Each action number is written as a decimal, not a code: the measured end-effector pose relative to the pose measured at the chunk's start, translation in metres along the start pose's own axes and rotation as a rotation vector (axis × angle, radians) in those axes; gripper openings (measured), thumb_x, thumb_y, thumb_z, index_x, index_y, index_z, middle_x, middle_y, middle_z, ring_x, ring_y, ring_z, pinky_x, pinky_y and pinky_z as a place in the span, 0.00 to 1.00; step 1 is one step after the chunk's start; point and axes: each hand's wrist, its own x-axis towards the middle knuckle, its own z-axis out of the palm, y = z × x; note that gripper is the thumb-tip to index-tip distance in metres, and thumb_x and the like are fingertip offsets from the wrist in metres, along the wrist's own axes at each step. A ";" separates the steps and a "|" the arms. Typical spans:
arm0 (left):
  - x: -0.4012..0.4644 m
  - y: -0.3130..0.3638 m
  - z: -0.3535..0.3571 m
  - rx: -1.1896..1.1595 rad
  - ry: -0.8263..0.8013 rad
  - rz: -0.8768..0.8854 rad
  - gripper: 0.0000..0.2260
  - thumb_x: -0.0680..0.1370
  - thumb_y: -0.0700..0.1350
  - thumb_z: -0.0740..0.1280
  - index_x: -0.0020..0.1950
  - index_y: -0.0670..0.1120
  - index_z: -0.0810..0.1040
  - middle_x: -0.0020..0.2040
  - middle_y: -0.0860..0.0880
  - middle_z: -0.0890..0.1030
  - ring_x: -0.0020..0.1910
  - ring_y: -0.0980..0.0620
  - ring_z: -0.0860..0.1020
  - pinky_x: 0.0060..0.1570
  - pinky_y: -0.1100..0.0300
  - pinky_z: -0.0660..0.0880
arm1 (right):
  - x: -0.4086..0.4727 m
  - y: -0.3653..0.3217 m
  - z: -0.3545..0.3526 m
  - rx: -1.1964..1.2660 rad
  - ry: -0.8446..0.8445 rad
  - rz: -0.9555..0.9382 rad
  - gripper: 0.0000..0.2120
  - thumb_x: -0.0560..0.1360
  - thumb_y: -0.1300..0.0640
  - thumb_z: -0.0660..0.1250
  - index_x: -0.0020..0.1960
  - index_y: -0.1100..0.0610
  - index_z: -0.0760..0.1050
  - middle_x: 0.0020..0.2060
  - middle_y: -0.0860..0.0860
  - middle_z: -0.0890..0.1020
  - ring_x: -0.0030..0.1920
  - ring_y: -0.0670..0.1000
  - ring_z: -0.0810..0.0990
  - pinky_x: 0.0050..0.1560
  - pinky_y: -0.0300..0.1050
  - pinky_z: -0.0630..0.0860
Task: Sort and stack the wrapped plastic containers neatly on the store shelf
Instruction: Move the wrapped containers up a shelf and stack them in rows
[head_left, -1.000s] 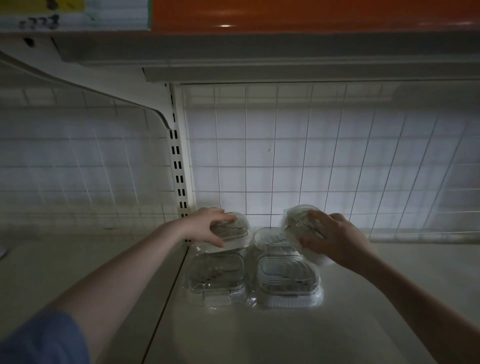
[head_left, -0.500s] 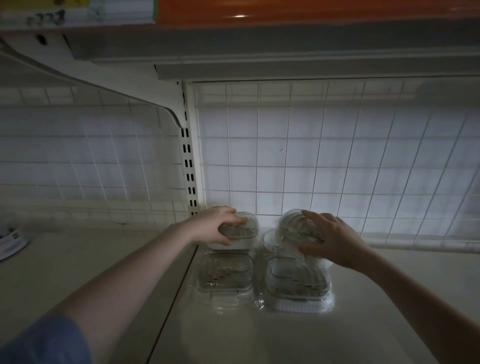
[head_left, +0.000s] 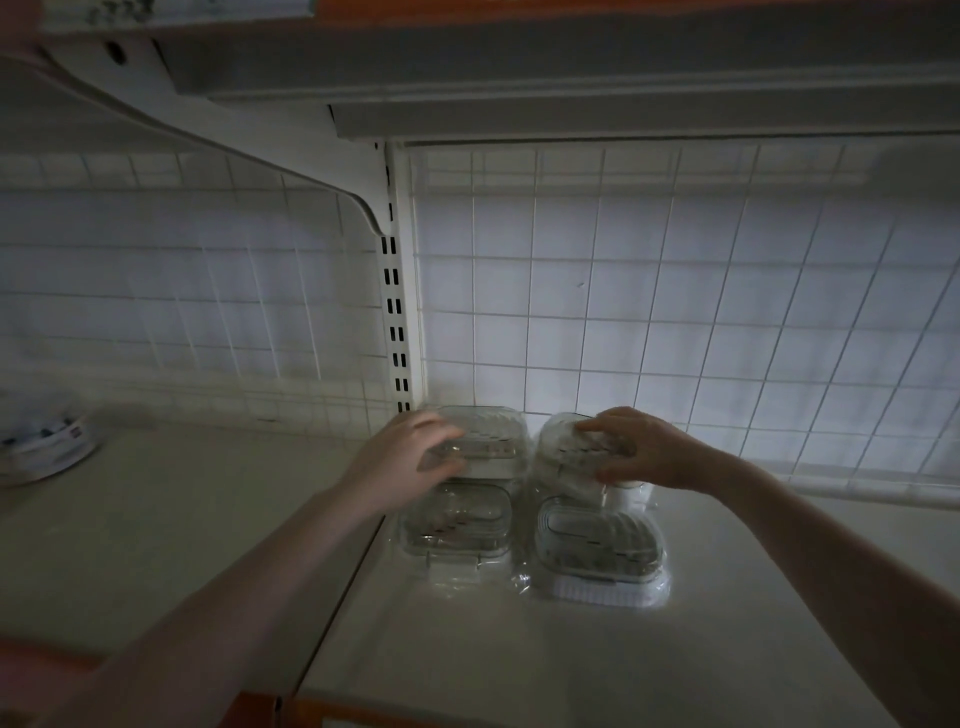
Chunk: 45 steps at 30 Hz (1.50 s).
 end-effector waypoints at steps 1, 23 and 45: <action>-0.003 -0.001 0.002 -0.005 -0.008 -0.006 0.25 0.76 0.62 0.60 0.68 0.50 0.73 0.65 0.53 0.73 0.66 0.54 0.68 0.63 0.62 0.63 | 0.000 0.002 0.000 0.007 -0.009 -0.009 0.27 0.70 0.49 0.73 0.68 0.46 0.70 0.64 0.48 0.70 0.64 0.50 0.70 0.64 0.44 0.66; -0.025 0.032 0.013 0.081 0.091 -0.171 0.20 0.80 0.53 0.62 0.70 0.47 0.70 0.69 0.51 0.69 0.67 0.53 0.67 0.62 0.62 0.64 | -0.024 0.013 0.038 -0.308 0.492 -0.101 0.17 0.74 0.54 0.69 0.61 0.58 0.76 0.53 0.58 0.79 0.53 0.61 0.78 0.55 0.55 0.73; -0.149 0.073 -0.003 0.100 0.134 -0.245 0.20 0.80 0.54 0.59 0.65 0.43 0.74 0.63 0.46 0.74 0.65 0.45 0.69 0.61 0.51 0.68 | -0.193 -0.064 0.080 -0.282 0.428 0.195 0.21 0.79 0.46 0.57 0.69 0.55 0.69 0.66 0.57 0.71 0.67 0.57 0.68 0.66 0.49 0.62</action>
